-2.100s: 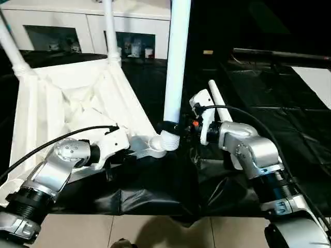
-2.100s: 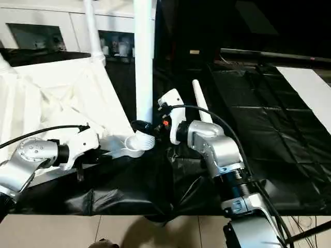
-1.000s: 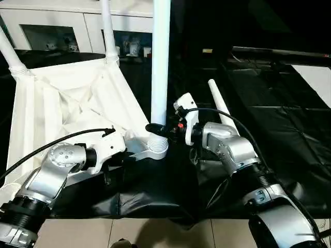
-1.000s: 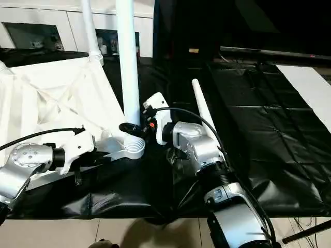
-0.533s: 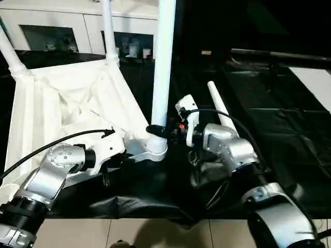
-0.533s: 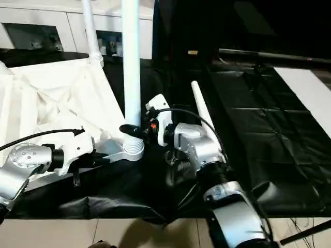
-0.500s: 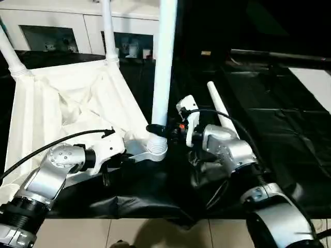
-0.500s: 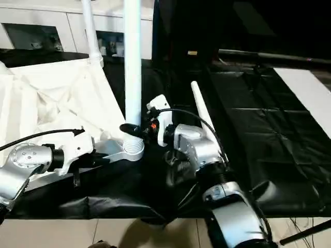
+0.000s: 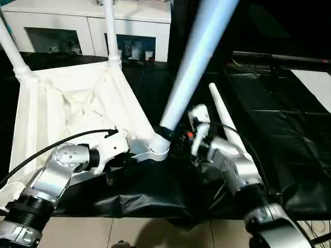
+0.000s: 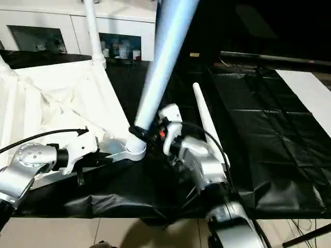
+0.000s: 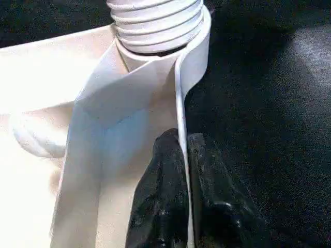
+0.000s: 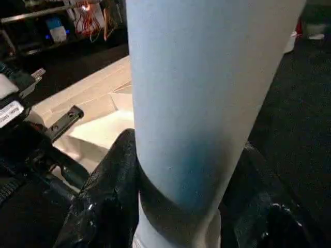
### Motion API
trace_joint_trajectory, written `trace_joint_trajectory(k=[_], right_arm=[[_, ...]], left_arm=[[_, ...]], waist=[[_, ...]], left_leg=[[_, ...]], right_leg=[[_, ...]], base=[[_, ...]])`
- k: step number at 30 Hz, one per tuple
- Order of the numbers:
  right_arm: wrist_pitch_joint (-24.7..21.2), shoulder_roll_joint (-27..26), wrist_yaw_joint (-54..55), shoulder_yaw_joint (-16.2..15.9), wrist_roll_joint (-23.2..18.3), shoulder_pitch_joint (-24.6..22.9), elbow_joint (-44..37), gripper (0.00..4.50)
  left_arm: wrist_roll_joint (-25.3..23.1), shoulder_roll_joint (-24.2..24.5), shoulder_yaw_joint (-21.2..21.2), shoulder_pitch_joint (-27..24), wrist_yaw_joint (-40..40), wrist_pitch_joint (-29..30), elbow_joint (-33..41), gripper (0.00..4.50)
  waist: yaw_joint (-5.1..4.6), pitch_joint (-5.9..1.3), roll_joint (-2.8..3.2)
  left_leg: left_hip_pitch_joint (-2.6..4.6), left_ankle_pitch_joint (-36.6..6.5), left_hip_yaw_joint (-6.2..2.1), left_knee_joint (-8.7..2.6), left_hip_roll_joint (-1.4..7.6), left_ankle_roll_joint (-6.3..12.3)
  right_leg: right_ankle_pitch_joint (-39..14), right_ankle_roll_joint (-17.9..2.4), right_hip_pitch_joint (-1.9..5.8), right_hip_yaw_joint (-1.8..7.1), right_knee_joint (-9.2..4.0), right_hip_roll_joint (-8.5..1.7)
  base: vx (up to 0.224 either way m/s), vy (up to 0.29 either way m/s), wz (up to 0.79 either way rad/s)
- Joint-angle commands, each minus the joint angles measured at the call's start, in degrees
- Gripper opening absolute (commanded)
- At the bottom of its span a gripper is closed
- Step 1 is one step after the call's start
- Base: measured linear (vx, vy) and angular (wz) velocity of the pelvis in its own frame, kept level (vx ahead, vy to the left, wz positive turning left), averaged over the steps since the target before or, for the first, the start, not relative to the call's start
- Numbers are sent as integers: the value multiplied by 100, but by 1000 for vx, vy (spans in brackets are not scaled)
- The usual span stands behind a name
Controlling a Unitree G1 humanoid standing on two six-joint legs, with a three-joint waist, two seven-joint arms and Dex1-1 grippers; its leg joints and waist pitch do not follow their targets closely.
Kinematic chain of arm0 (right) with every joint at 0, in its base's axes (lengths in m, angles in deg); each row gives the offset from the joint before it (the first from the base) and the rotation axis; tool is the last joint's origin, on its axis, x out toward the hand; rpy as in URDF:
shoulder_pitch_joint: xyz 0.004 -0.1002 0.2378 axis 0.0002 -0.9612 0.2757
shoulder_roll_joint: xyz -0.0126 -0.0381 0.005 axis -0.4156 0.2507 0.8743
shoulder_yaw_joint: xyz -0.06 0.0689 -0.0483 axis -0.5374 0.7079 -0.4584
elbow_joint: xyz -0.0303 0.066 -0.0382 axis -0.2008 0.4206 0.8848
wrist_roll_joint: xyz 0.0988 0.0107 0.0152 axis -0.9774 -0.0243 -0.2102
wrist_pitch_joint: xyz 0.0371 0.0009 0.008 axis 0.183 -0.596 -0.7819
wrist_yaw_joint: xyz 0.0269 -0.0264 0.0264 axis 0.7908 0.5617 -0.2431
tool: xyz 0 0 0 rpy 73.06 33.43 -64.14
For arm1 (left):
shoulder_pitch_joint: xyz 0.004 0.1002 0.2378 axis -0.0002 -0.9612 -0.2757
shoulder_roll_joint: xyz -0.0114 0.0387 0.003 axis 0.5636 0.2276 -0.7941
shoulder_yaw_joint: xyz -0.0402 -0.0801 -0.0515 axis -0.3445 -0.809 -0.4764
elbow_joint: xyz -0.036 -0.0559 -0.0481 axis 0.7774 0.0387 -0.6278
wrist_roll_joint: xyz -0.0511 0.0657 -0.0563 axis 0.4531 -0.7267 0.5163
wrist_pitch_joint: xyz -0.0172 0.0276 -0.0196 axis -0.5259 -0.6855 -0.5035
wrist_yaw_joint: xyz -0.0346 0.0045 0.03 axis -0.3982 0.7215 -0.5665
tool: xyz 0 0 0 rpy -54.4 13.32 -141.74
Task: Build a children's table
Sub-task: Insert table leg to table base
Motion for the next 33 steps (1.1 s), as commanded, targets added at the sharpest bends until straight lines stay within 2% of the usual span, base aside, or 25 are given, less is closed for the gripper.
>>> trace_joint_trajectory(k=[1,4,6,9,10,12,13,14,15,16,18,23,27,29,30,33], right_arm=[[-240,209,4,-228,381,-250,25,184],[-343,228,-156,-479,479,-264,-77,184],[-324,245,-271,-707,646,-113,81,184],[-383,286,-437,-843,727,21,182,184],[-400,312,-506,-892,749,54,194,184],[-443,351,-611,-982,813,133,271,184],[-484,389,-721,-1074,890,240,392,184],[-490,394,-736,-1087,903,259,415,184],[-546,405,-809,-1114,915,318,485,184],[-553,407,-820,-1118,916,326,495,184],[-655,477,-1119,-1226,970,486,735,184],[-614,522,-1499,-1276,984,622,1047,184],[-334,632,-2063,-1431,1057,670,1331,184],[-205,693,-2256,-1493,1069,619,1310,184],[-166,732,-2401,-1526,1049,577,1268,184],[-57,872,-2916,-1670,1044,420,1118,184]], left_arm=[[2,-44,-73,60,-244,-48,-150,0],[5,-46,-45,67,-158,-54,-145,0],[-2,-26,-15,43,-59,-112,-124,0],[-34,22,27,12,10,-157,-84,0],[-50,37,40,2,22,-169,-70,0],[-45,56,45,-27,50,-164,-32,0],[-38,77,47,-62,74,-158,17,0],[-37,79,47,-68,77,-156,25,0],[-25,92,45,-90,95,-147,59,0],[-24,94,45,-92,97,-146,63,0],[17,129,34,-142,153,-121,152,0],[136,165,47,-172,393,-143,242,0],[355,279,170,-171,964,-174,414,0],[425,299,189,-136,1121,-203,435,0],[435,314,208,-115,1188,-233,441,0],[479,366,269,-41,1466,-336,467,0]], waist=[[-21,-307,79],[-21,-295,68],[-30,-286,19],[-35,-283,36],[-35,-283,-7],[-37,-285,16],[-41,-291,-51],[-41,-291,-43],[-42,-282,-68],[-38,-283,-52],[-36,-292,-74],[-31,-308,-83],[-16,-316,-93],[-2,-308,-98],[-3,-309,-128],[37,-294,-128]], left_leg=[[129,-1662,-190,-477,373,-240],[120,-1666,-189,-480,367,-212],[121,-1703,-190,-476,369,-199],[129,-1774,-202,-480,376,-222],[132,-1775,-203,-486,383,-216],[138,-1793,-201,-492,385,-233],[131,-1789,-208,-491,386,-221],[132,-1789,-201,-491,379,-211],[129,-1777,-191,-487,380,-196],[129,-1770,-197,-490,381,-197],[140,-1779,-196,-493,389,-210],[132,-1726,-190,-493,389,-203],[136,-1722,-187,-497,392,-186],[146,-1785,-188,-506,398,-202],[155,-1850,-188,-513,404,-221],[190,-2022,-192,-523,418,-232]], right_leg=[[-1481,-954,111,371,-545,-563],[-1530,-936,111,374,-554,-568],[-1765,-899,100,378,-578,-585],[-1914,-883,86,378,-583,-589],[-1911,-876,82,379,-581,-589],[-1811,-877,75,382,-576,-584],[-1810,-893,85,371,-555,-589],[-1823,-892,86,371,-564,-584],[-1853,-879,75,378,-578,-586],[-1888,-869,79,383,-580,-595],[-1831,-868,72,379,-576,-590],[-1590,-915,86,379,-554,-585],[-1478,-968,93,370,-541,-578],[-1539,-957,82,369,-550,-581],[-1581,-951,80,368,-555,-577],[-1798,-925,57,369,-580,-588]], base=[[0,0,0],[0,0,0],[0,0,0],[0,0,0],[0,0,0],[0,0,0],[0,0,0],[0,0,0],[0,0,0],[0,0,0],[0,0,0],[0,0,0],[0,0,0],[0,0,0],[0,0,0],[0,0,0]])
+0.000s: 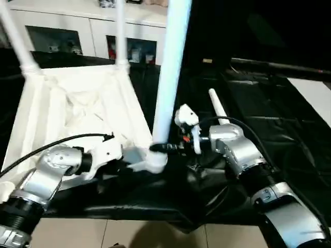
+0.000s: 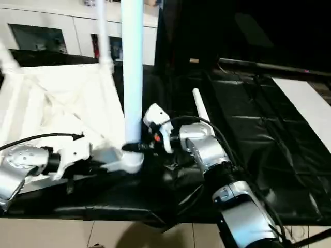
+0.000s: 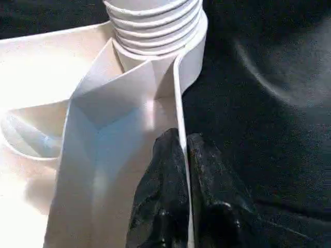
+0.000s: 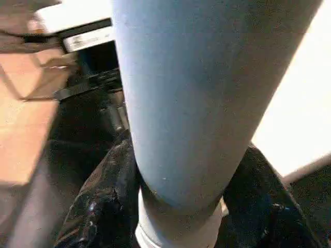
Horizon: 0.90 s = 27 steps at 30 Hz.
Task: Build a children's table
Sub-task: Insert table leg to table base
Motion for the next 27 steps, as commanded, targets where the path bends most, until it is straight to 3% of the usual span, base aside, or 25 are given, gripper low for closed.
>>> trace_joint_trajectory(k=[1,2,3,5,8,10,14,17,18,20,21,23,24,25,26,27], right_arm=[[-175,161,-429,-686,437,-478,461,184],[-175,161,-429,-686,437,-478,461,184],[-112,181,-489,-725,475,-506,468,184],[-44,193,-527,-751,506,-534,474,184],[128,150,-635,-761,561,-600,576,184],[189,115,-544,-735,584,-611,646,184],[254,39,-274,-635,618,-600,774,184],[323,-251,1121,-211,716,-360,1443,184],[318,-355,1754,-38,726,-249,1718,184],[290,-406,2029,52,705,-201,1837,184],[187,-511,2523,241,624,-117,2044,184],[73,-632,3019,428,519,-40,2232,184],[-12,-735,3461,585,431,18,2370,184],[-77,-807,3826,704,364,73,2480,184],[-114,-848,4043,773,325,107,2545,184],[-201,-973,4624,995,169,220,2726,184]], left_arm=[[222,-57,171,105,326,-258,293,0],[222,-57,171,105,326,-258,293,0],[237,-51,181,123,385,-260,297,0],[245,-49,185,137,415,-273,301,0],[298,-71,197,203,559,-298,289,0],[277,-103,188,226,555,-298,266,0],[161,-144,177,276,381,-289,153,0],[-122,-248,81,416,-201,-147,-172,0],[-186,-298,26,462,-411,27,-273,0],[-207,-329,-8,484,-516,133,-316,0],[-239,-398,-83,530,-739,363,-393,0],[-227,-516,-192,581,-1007,731,-453,0],[-223,-620,-276,623,-1239,1053,-482,0],[-270,-686,-305,660,-1413,1298,-488,0],[-307,-720,-314,683,-1512,1434,-489,0],[-439,-919,-383,790,-1978,1896,-488,0]], waist=[[-19,-150,90],[-10,-135,98],[-19,-109,99],[-17,-108,95],[-25,-130,90],[-28,-142,99],[-25,-138,110],[-61,-113,96],[-116,-91,99],[-166,-86,107],[-231,-78,151],[-286,-86,192],[-367,-67,262],[-371,-59,287],[-372,-49,310],[-187,-70,385]], left_leg=[[155,-2056,-195,-488,419,-233],[166,-2145,-202,-500,422,-248],[207,-2488,-234,-513,422,-346],[239,-2672,-251,-517,425,-398],[239,-2701,-264,-529,429,-422],[231,-2635,-252,-537,427,-422],[232,-2624,-249,-537,422,-418],[261,-2877,-277,-538,411,-493],[261,-3152,-333,-539,397,-571],[251,-3349,-385,-546,392,-615],[228,-3733,-471,-599,401,-709],[229,-4097,-521,-642,407,-774],[229,-4679,-569,-759,433,-848],[212,-4882,-578,-818,441,-854],[134,-5045,-556,-921,462,-884],[-215,-5317,-268,-1382,474,-922]], right_leg=[[-1847,-918,39,375,-567,-590],[-1987,-896,30,375,-581,-594],[-2469,-845,6,377,-628,-620],[-2748,-778,-10,381,-655,-637],[-2661,-753,-9,385,-656,-628],[-2352,-846,-2,387,-632,-611],[-2334,-876,-6,394,-636,-618],[-2768,-796,-52,391,-676,-626],[-3423,-593,-54,353,-732,-656],[-3763,-448,-39,307,-767,-664],[-3948,-330,8,217,-799,-655],[-3781,-351,36,152,-801,-621],[-3282,-469,101,2,-747,-536],[-3119,-486,141,-58,-709,-494],[-2850,-539,219,-60,-551,-442],[-2066,-590,526,-102,215,-217]], base=[[0,0,0],[0,0,0],[0,0,0],[0,0,0],[0,0,0],[0,0,0],[0,0,0],[0,0,0],[0,0,0],[-62,4,-18],[-63,24,-26],[-62,37,-26],[-70,45,-22],[-80,43,-17],[-80,43,-17],[-113,14,-4]])
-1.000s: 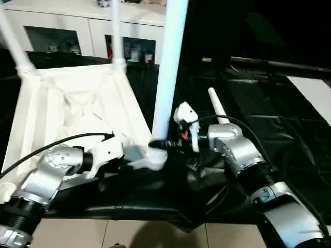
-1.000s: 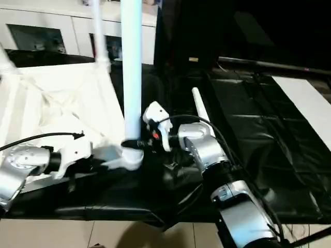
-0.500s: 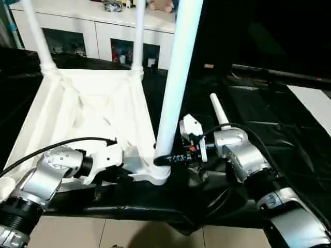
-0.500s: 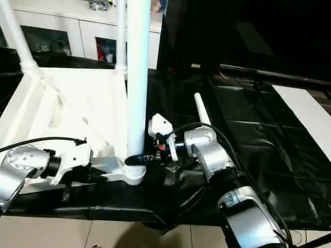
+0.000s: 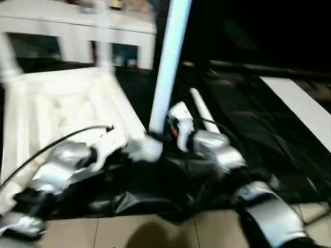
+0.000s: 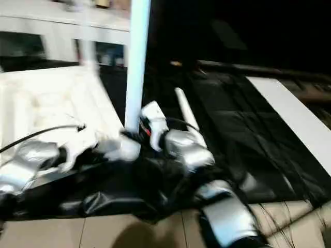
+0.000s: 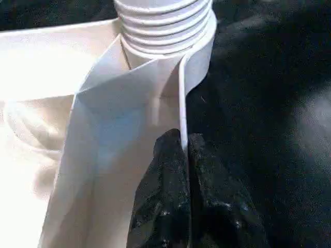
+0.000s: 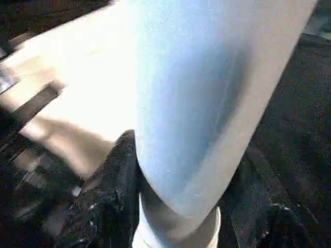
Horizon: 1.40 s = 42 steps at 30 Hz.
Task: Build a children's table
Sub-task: Insert table leg to table base
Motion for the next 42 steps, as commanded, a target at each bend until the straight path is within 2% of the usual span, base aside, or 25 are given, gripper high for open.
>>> trace_joint_trajectory(k=[1,2,3,4,5,6,7,8,9,10,11,12,13,14,17,20,23,27,29,30,33,35,36,39,42], right_arm=[[-651,267,1007,211,190,-319,944,184],[-634,191,1288,311,134,-233,1061,184],[-583,98,1565,410,79,-124,1207,184],[-564,71,1635,435,68,-91,1253,184],[-572,-21,1836,554,-32,16,1365,184],[-580,-41,1879,581,-58,38,1386,184],[-584,-70,1893,575,-58,63,1398,184],[-565,-115,1946,579,-22,105,1447,184],[-554,-141,1960,573,4,131,1473,184],[-552,-149,1960,570,12,138,1480,184],[-548,-165,1985,582,30,156,1501,184],[-516,-202,1996,569,101,194,1541,184],[-511,-207,1990,564,112,197,1544,184],[-504,-214,1981,558,127,202,1549,184],[-492,-241,1921,558,130,233,1608,184],[-480,-249,1880,543,179,253,1661,184],[-453,-228,1823,522,201,249,1689,184],[-389,-165,767,368,231,221,1545,184],[-376,-41,-70,208,261,168,1379,184],[-336,127,-766,82,272,98,1213,184],[-309,410,-1668,-182,361,-38,979,184],[-330,525,-2008,-298,403,-90,896,184],[-359,610,-2254,-381,429,-126,839,184],[-374,779,-2744,-537,547,-180,791,184],[-501,866,-3225,-690,708,-194,788,184]], left_arm=[[-30,-101,-217,170,-362,347,147,0],[-113,-252,-247,237,-631,689,173,0],[-184,-414,-259,304,-860,1009,208,0],[-200,-454,-259,320,-909,1082,217,0],[-245,-614,-247,358,-1039,1356,329,0],[-254,-647,-244,363,-1064,1415,358,0],[-267,-690,-229,368,-1084,1476,406,0],[-277,-712,-192,376,-1126,1551,457,0],[-298,-712,-162,383,-1154,1548,465,0],[-307,-710,-153,386,-1164,1536,462,0],[-314,-705,-139,392,-1193,1550,466,0],[-351,-647,-94,383,-1245,1481,433,0],[-357,-636,-90,378,-1255,1472,429,0],[-365,-621,-85,371,-1268,1461,424,0],[-393,-578,-84,332,-1307,1549,487,0],[-390,-530,-76,302,-1342,1624,549,0],[-376,-504,-58,278,-1347,1614,604,0],[-203,-294,58,116,-822,1099,807,0],[-3,-72,129,-28,-245,582,962,0],[124,134,168,-123,168,282,1082,0],[387,424,212,-290,835,-102,1316,0],[466,550,242,-342,1076,-141,1404,0],[523,641,256,-373,1242,-131,1460,0],[715,749,221,-413,1521,-71,1554,0],[976,926,257,-486,1928,74,1693,0]], waist=[[257,-152,272],[309,-170,175],[273,-119,-192],[244,-100,-46],[233,-131,-66],[342,-266,106],[224,-276,68],[191,-268,43],[166,-174,112],[131,-145,120],[131,-143,127],[130,-196,88],[139,-203,82],[148,-219,73],[173,-189,81],[146,-184,82],[130,-172,81],[101,-178,83],[105,-186,81],[88,-200,54],[121,-230,58],[106,-254,70],[100,-286,86],[85,-325,84],[98,-326,57]], left_leg=[[-385,-5216,123,-1363,453,-910],[-288,-4850,255,-1336,386,-839],[686,-3128,134,243,116,-645],[88,-820,-352,576,19,-170],[-265,-556,-367,451,58,-213],[-155,-384,-310,-173,303,-528],[168,-1058,-235,-269,357,-514],[193,-1386,-175,-291,351,-439],[206,-2271,-129,-353,335,-411],[220,-2988,-156,-350,311,-485],[245,-3208,-169,-347,310,-505],[229,-3135,-191,-361,299,-478],[188,-2967,-193,-389,302,-460],[140,-2717,-191,-417,313,-441],[139,-2262,-134,-449,334,-441],[96,-2320,-152,-475,348,-494],[129,-2429,-143,-468,343,-474],[68,-2446,-168,-480,354,-415],[55,-2290,-166,-478,367,-344],[27,-1969,-128,-479,392,-263],[98,-1454,-47,-440,398,-151],[64,-1106,-30,-423,410,-113],[53,-666,-11,-396,410,-70],[95,67,38,-316,368,51],[93,26,62,-314,356,183]], right_leg=[[-1593,-485,401,209,608,-135],[-1821,-400,285,352,603,-136],[-4831,-141,-802,683,-872,-833],[-5166,-252,-204,979,-898,-1261],[-4760,-183,165,867,-736,-1231],[-2338,-487,185,600,-379,-757],[-1076,-667,-93,476,-183,-418],[-851,-804,-97,499,-220,-420],[-1550,-952,-163,516,-346,-438],[-2641,-718,-189,476,-486,-498],[-3061,-548,-207,442,-560,-516],[-3361,-217,-153,400,-649,-558],[-3290,-191,-115,404,-647,-571],[-3118,-198,-72,425,-629,-584],[-2877,-305,-112,457,-646,-585],[-2831,-338,-87,447,-623,-585],[-2899,-350,-128,459,-641,-588],[-2936,-354,-88,465,-645,-610],[-2656,-463,-79,481,-619,-609],[-2065,-660,-53,508,-547,-586],[-1046,-1050,-63,525,-430,-549],[-515,-1192,-10,526,-346,-542],[142,-1319,23,512,-269,-519],[1396,-1549,49,498,-160,-463],[1581,-1649,102,517,-153,-474]], base=[[-87,-51,13],[-87,-51,13],[34,-109,9],[113,-41,-37],[113,-41,-37],[37,30,-25],[-54,-22,25],[-54,-22,25],[-56,-56,19],[0,0,0],[0,0,0],[0,0,0],[0,0,0],[0,0,0],[0,0,0],[0,0,0],[0,0,0],[0,0,0],[0,0,0],[53,0,3],[75,-9,9],[92,-10,9],[93,0,2],[85,7,2],[49,7,5]])
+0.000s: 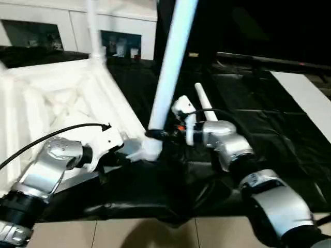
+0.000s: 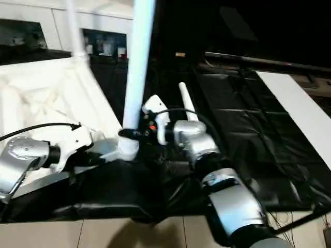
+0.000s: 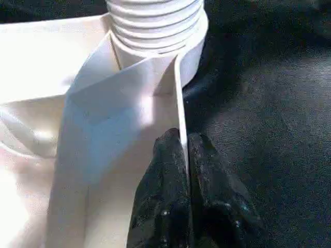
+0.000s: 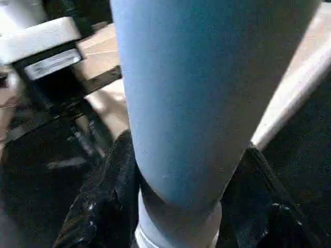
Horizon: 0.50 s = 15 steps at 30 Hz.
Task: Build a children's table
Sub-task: Insert table leg to table base
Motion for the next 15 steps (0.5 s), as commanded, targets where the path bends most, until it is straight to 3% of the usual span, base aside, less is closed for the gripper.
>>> trace_joint_trajectory(k=[1,3,8,11,15], right_arm=[[-577,203,-170,-588,667,-554,710,184],[-615,219,-314,-648,723,-569,679,184],[-628,303,-867,-969,829,-696,473,184],[-381,360,-866,-1164,1041,-814,367,184],[-206,356,-678,-1183,1207,-843,336,184]], left_arm=[[424,35,222,-37,838,-52,514,0],[495,107,260,-66,1002,-44,544,0],[445,115,287,-54,969,-158,517,0],[286,53,273,-6,762,-300,369,0],[283,78,273,1,757,-364,336,0]], waist=[[-21,-219,212],[-8,-199,223],[26,-114,234],[54,-114,228],[74,-143,219]], left_leg=[[-40,180,21,-330,180,479],[-29,-29,20,-354,216,388],[33,-1039,5,-440,251,37],[54,-1126,1,-446,250,-14],[22,-843,-7,-444,239,-15]], right_leg=[[1367,-1535,291,382,-253,-483],[961,-1469,295,375,-286,-491],[-724,-1185,242,406,-446,-536],[-1018,-1069,218,423,-478,-534],[-683,-1030,245,420,-433,-514]], base=[[0,0,0],[0,0,0],[0,0,0],[0,0,0],[0,0,0]])
